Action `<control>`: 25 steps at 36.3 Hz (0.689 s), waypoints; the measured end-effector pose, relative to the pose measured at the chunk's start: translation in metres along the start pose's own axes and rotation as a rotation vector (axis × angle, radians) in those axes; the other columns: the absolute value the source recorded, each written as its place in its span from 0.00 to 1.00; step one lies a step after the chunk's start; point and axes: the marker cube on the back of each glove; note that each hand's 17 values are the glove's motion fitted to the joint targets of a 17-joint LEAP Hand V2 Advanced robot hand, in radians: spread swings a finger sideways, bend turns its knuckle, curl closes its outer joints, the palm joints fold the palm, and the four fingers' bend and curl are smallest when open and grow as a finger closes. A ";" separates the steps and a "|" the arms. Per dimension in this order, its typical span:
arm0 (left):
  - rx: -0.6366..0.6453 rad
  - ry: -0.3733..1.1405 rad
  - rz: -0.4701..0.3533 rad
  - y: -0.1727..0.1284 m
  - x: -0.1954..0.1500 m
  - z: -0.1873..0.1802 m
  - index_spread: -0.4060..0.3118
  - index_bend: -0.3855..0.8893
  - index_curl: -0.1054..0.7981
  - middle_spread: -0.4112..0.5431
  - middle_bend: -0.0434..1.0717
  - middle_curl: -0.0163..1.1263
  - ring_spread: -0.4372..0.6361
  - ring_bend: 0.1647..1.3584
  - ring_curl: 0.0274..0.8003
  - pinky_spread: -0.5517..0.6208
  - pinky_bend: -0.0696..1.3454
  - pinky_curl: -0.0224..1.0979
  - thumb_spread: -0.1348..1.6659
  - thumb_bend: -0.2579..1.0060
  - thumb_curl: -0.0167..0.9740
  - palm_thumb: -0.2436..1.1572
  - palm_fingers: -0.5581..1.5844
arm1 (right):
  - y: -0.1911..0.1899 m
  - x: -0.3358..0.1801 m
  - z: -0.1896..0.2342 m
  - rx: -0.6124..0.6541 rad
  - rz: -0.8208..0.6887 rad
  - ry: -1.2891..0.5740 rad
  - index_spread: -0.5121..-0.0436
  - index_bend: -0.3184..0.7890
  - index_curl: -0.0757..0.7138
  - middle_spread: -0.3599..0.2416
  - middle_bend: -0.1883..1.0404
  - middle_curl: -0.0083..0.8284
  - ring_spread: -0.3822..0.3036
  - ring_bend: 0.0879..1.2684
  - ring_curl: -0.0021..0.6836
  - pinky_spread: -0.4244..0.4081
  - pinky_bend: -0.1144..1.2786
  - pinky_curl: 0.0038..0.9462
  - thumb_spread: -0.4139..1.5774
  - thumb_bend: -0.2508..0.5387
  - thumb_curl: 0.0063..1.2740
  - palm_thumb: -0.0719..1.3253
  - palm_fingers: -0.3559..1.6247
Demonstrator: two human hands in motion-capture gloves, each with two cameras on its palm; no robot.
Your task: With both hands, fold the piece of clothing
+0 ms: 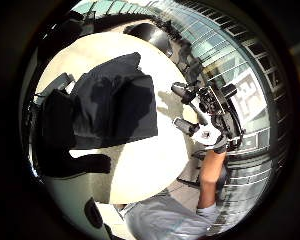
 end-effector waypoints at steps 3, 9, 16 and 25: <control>-0.023 -0.015 0.024 -0.001 0.016 0.000 0.39 0.41 0.47 0.36 0.19 0.32 0.41 0.34 0.42 0.62 0.27 0.40 0.92 0.23 0.36 0.62 0.54 | -0.002 0.038 -0.012 0.148 0.054 0.134 0.39 0.45 0.36 0.44 0.34 0.50 0.50 0.29 0.52 0.59 0.56 0.40 0.78 0.27 0.34 0.59 0.40; 0.008 -0.040 0.048 0.002 0.044 -0.001 0.40 0.41 0.47 0.37 0.18 0.31 0.41 0.33 0.42 0.62 0.27 0.41 0.92 0.23 0.37 0.62 0.53 | 0.028 0.073 -0.040 0.332 0.155 0.119 0.36 0.45 0.41 0.46 0.33 0.50 0.57 0.23 0.48 0.68 0.49 0.36 0.81 0.29 0.32 0.56 0.39; 0.006 -0.079 0.115 0.017 0.083 0.018 0.40 0.41 0.47 0.37 0.19 0.31 0.41 0.34 0.42 0.62 0.27 0.40 0.92 0.22 0.37 0.62 0.53 | 0.044 0.077 -0.043 0.474 0.130 -0.002 0.35 0.44 0.44 0.46 0.32 0.49 0.60 0.21 0.46 0.73 0.45 0.34 0.83 0.31 0.32 0.57 0.40; -0.069 -0.074 0.134 0.018 0.087 0.043 0.40 0.40 0.47 0.37 0.18 0.31 0.41 0.34 0.42 0.62 0.28 0.40 0.92 0.22 0.37 0.62 0.53 | 0.046 0.081 -0.036 0.466 0.132 -0.029 0.35 0.42 0.46 0.46 0.31 0.48 0.61 0.19 0.46 0.76 0.44 0.34 0.84 0.30 0.31 0.57 0.41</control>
